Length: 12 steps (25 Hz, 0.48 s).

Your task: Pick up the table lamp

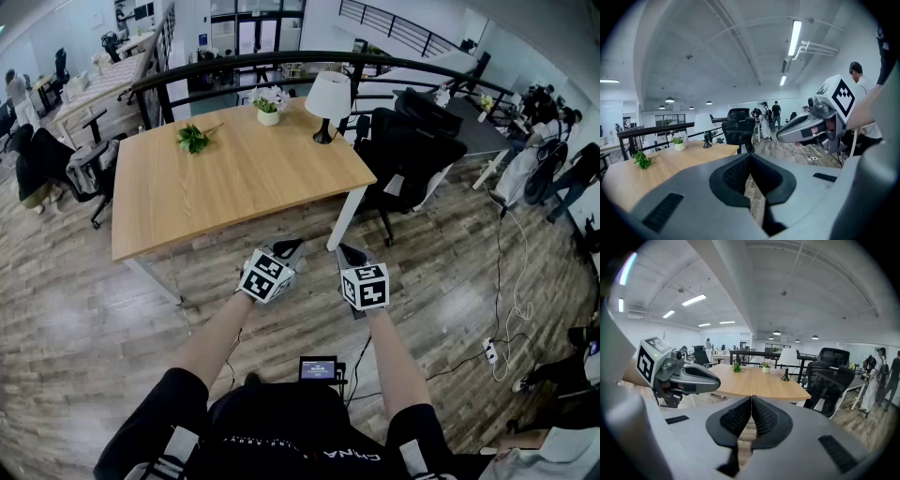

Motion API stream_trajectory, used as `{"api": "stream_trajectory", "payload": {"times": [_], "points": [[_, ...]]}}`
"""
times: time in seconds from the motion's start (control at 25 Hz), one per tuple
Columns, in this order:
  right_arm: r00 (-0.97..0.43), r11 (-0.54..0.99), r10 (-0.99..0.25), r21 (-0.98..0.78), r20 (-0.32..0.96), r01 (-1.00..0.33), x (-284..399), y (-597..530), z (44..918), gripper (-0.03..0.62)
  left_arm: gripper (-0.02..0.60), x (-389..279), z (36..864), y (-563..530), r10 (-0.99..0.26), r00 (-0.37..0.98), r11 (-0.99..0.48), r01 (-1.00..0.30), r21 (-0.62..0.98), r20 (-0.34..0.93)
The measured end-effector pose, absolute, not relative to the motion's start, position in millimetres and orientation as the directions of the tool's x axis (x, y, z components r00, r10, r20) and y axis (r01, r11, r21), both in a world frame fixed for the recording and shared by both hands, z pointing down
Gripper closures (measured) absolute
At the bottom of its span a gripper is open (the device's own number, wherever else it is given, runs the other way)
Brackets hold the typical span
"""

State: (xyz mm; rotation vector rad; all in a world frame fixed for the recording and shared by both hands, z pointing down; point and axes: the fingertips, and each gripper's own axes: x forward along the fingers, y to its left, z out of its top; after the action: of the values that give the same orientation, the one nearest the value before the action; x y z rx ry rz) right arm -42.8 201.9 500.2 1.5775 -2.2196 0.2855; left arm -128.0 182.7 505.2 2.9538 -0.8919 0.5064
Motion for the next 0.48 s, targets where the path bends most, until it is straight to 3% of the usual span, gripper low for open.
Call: {"api": "stream_trajectory", "payload": {"times": [0.28,0.48], "points": [[-0.273,0.332,-0.866,0.073,0.419,-0.941,-43.0,204.8,495.5,0.565,0.563,-135.7,503.6,178.6,-0.608,0.731,-0.791,-0.59,-0.161,0.309],[-0.275,0.332,-0.872,0.078,0.406,-0.94,-36.5,205.4,492.3,0.565,0.563,-129.0,495.6,178.3,-0.6,0.751,-0.798,-0.589,-0.131,0.277]]}}
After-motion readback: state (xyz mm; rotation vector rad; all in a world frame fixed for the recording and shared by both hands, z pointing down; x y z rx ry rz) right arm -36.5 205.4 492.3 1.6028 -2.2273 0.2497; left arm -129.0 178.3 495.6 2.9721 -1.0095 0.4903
